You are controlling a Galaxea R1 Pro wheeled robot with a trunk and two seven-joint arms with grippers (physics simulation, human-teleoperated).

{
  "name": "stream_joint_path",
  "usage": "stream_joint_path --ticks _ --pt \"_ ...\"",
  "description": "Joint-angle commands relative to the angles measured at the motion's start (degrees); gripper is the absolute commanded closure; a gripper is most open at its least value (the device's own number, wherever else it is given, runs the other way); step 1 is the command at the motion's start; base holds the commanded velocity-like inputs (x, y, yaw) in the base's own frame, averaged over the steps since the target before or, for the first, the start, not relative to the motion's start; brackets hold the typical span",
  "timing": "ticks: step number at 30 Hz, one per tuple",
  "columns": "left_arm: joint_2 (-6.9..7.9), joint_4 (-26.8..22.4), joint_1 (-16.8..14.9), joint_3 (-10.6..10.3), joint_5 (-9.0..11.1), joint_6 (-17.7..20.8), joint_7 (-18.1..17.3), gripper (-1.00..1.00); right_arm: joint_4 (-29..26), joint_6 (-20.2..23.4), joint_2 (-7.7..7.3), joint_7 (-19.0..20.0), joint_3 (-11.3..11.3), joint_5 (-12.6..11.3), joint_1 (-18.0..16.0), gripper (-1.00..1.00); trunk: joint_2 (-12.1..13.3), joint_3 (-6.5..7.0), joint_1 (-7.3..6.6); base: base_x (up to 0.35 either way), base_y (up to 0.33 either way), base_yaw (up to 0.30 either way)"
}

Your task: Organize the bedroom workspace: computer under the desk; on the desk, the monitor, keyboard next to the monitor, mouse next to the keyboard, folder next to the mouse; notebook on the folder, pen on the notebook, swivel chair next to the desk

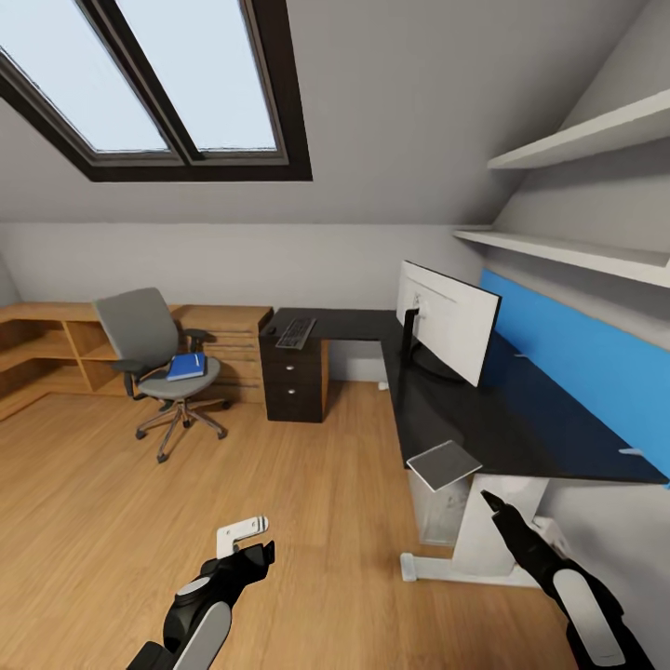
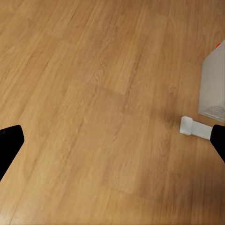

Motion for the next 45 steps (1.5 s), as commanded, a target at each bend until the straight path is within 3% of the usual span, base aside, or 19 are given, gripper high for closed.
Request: stream_joint_path --ticks 1,12,21,31,41,45 --pt "0.06 -0.1 -0.1 -0.1 0.5 0.0 0.6 -1.00 0.2 -0.3 0.04 0.0 -0.1 -0.3 0.0 -1.00 -0.5 -0.26 0.23 0.000 0.000 0.000" --pt "0.06 -0.1 -0.1 -0.1 0.5 0.0 0.5 -1.00 2.5 -4.8 0.11 -0.2 0.1 -0.4 0.0 -1.00 -4.9 -2.23 2.65 0.000 0.000 0.000" --pt "0.03 0.0 -0.1 -0.1 0.5 0.0 0.6 -1.00 6.8 -5.2 0.10 -0.1 0.0 -0.8 -0.1 -1.00 -8.5 -3.85 4.62 0.000 0.000 0.000" --pt "-0.02 0.3 -0.1 -0.2 0.6 0.0 0.6 -1.00 8.0 -4.9 0.08 0.0 -0.1 -1.3 -0.1 -1.00 -12.5 -5.64 6.82 0.000 0.000 0.000" --pt "-0.03 0.3 -0.1 -0.2 0.7 0.0 0.6 -1.00 8.0 -4.2 -0.08 0.1 -0.1 -6.1 -0.1 -1.00 -16.5 -7.44 9.02 0.000 0.000 0.000" --pt "-0.07 0.6 -0.1 -0.2 0.6 0.0 0.6 -1.00 8.1 -0.1 -0.22 0.1 -0.1 -9.7 -0.1 -1.00 -17.7 -7.98 9.67 0.000 0.000 0.000"
